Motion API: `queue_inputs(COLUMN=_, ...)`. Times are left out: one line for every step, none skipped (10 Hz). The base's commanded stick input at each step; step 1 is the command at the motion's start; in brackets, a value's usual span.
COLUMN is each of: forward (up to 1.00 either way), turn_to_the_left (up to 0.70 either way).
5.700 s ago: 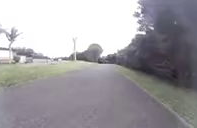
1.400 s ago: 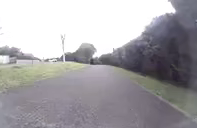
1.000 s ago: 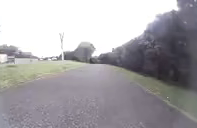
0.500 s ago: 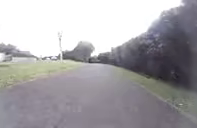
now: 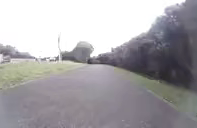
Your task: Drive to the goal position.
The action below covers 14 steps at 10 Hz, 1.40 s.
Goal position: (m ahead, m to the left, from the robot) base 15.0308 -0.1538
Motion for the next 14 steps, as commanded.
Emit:
queue_inputs(forward=0.7, turn_to_the_left=0.0)
queue_inputs(forward=0.7, turn_to_the_left=0.0)
queue_inputs(forward=0.7, turn_to_the_left=0.0)
queue_inputs(forward=0.7, turn_to_the_left=0.0)
queue_inputs(forward=0.7, turn_to_the_left=-0.1)
queue_inputs(forward=0.7, turn_to_the_left=-0.27)
queue_inputs(forward=0.7, turn_to_the_left=-0.27)
queue_inputs(forward=0.7, turn_to_the_left=0.0)
queue_inputs(forward=0.7, turn_to_the_left=0.0)
queue_inputs(forward=0.7, turn_to_the_left=0.0)
queue_inputs(forward=0.7, turn_to_the_left=0.0)
queue_inputs(forward=0.7, turn_to_the_left=0.0)
queue_inputs(forward=0.7, turn_to_the_left=0.0)
queue_inputs(forward=0.7, turn_to_the_left=0.0)
